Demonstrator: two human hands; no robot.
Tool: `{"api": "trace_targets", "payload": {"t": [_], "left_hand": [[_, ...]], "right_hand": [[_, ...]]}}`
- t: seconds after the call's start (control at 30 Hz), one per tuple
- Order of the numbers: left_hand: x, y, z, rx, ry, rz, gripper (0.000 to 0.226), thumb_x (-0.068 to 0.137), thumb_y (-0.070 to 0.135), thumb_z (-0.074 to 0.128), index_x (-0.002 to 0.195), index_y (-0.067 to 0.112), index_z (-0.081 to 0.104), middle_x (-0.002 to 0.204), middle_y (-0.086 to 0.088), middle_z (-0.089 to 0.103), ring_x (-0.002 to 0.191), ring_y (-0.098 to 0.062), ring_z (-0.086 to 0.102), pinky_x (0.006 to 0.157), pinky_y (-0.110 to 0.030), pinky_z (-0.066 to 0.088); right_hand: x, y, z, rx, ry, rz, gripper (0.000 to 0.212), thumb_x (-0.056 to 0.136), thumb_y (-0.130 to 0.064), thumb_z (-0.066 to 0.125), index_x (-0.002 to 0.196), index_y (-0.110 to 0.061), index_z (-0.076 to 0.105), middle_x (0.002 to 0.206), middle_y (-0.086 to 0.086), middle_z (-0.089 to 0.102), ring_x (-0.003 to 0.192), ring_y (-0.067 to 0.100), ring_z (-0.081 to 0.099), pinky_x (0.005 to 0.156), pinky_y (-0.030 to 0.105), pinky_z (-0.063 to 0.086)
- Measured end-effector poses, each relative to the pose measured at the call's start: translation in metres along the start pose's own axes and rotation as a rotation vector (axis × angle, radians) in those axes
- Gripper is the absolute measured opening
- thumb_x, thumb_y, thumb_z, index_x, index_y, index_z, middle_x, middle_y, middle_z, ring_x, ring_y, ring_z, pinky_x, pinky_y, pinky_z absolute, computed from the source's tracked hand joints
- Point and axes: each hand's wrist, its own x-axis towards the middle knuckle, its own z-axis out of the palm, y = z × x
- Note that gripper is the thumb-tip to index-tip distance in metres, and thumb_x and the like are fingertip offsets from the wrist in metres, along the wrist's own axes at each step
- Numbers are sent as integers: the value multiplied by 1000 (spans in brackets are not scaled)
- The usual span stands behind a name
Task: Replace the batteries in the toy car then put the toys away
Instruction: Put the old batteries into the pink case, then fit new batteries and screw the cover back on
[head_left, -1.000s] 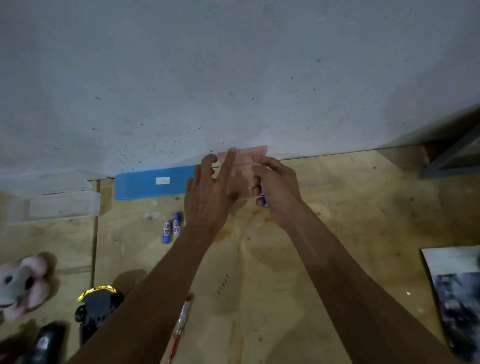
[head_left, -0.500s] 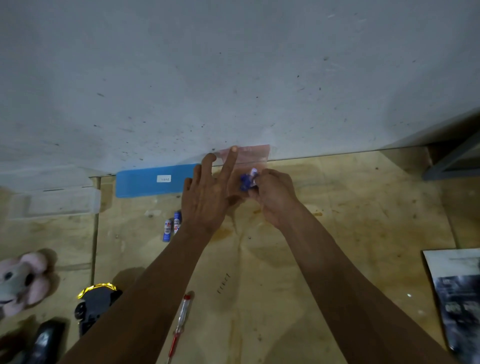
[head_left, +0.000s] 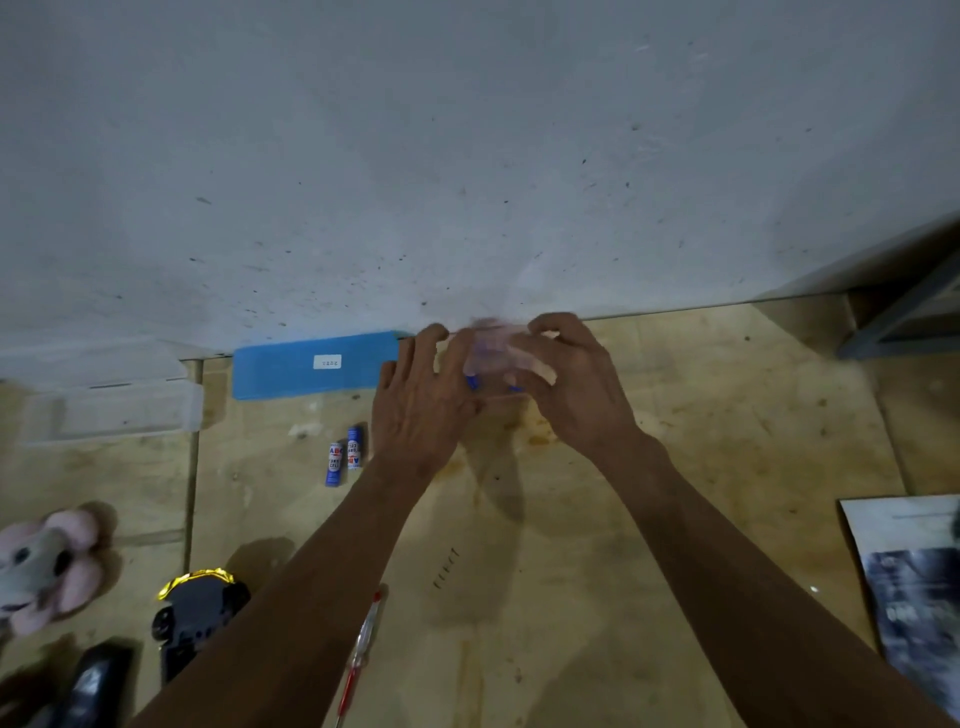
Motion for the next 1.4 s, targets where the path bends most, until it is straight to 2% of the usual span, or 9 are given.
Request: {"api": "trace_targets", "payload": {"t": [0.17, 0.4, 0.5, 0.63, 0.83, 0.97, 1.07, 1.2, 1.4], "left_hand": [[-3, -7, 13, -57, -23, 51, 39, 79, 29, 84, 110, 8, 71, 108, -18, 66, 97, -42, 64, 72, -47, 55], [7, -14, 20, -78, -17, 36, 30, 77, 21, 85, 103, 9, 74, 111, -16, 66, 100, -41, 63, 72, -45, 57], [7, -15, 26, -74, -56, 10, 31, 88, 30, 75, 113, 14, 71, 123, -10, 61, 111, -35, 58, 81, -43, 56], [11, -11, 34, -168, -136, -177, 40, 97, 46, 58, 128, 21, 57, 132, 1, 51, 119, -23, 48, 87, -31, 44], [15, 5, 5, 22, -239, -95, 35, 98, 27, 58, 132, 20, 62, 140, 1, 46, 128, -27, 42, 96, -40, 43], [-4, 2, -15, -42, -341, -103, 52, 96, 19, 61, 147, 24, 49, 155, 2, 41, 140, -28, 35, 105, -46, 39], [-49, -14, -29, -184, -237, -134, 48, 95, 15, 61, 142, 22, 56, 146, -6, 53, 131, -33, 48, 103, -50, 47], [-129, -50, -45, -263, 7, -241, 39, 90, 18, 62, 128, 12, 66, 125, -13, 64, 112, -36, 61, 85, -52, 55], [-233, -114, -74, -186, 150, -451, 50, 92, 39, 55, 133, 12, 62, 127, -17, 59, 117, -35, 53, 91, -47, 43]], "right_hand": [[-8, 20, 16, -177, -33, -181, 18, 83, -15, 74, 99, -9, 78, 110, 12, 71, 97, 20, 46, 80, 33, 46], [-8, 15, 22, -240, -9, -166, 29, 74, -9, 85, 102, -7, 77, 113, 12, 72, 96, 37, 64, 74, 36, 59], [-12, 16, 27, -248, -13, -152, 34, 76, -11, 84, 109, -7, 76, 118, 11, 70, 99, 37, 64, 76, 38, 59], [-17, 21, 37, -328, -99, -50, 36, 80, -12, 80, 116, -16, 73, 130, 6, 63, 110, 36, 58, 80, 46, 56], [-14, -2, 30, -531, -166, 31, 45, 78, -15, 77, 121, -21, 67, 131, 0, 58, 115, 30, 51, 83, 43, 48], [-28, -22, 26, -413, -160, 110, 54, 81, -14, 72, 133, -17, 59, 141, 11, 53, 125, 38, 48, 93, 50, 50], [-60, -47, 38, -181, 28, 142, 41, 89, -21, 55, 126, -8, 64, 126, 18, 63, 113, 40, 57, 91, 47, 54], [-91, -90, 73, 35, -40, 296, 37, 95, -14, 60, 131, -11, 58, 127, 16, 60, 120, 33, 52, 97, 42, 49], [-89, -141, 137, 129, -28, 444, 50, 99, -33, 54, 144, -12, 44, 136, 16, 48, 127, 33, 43, 103, 47, 44]]}}
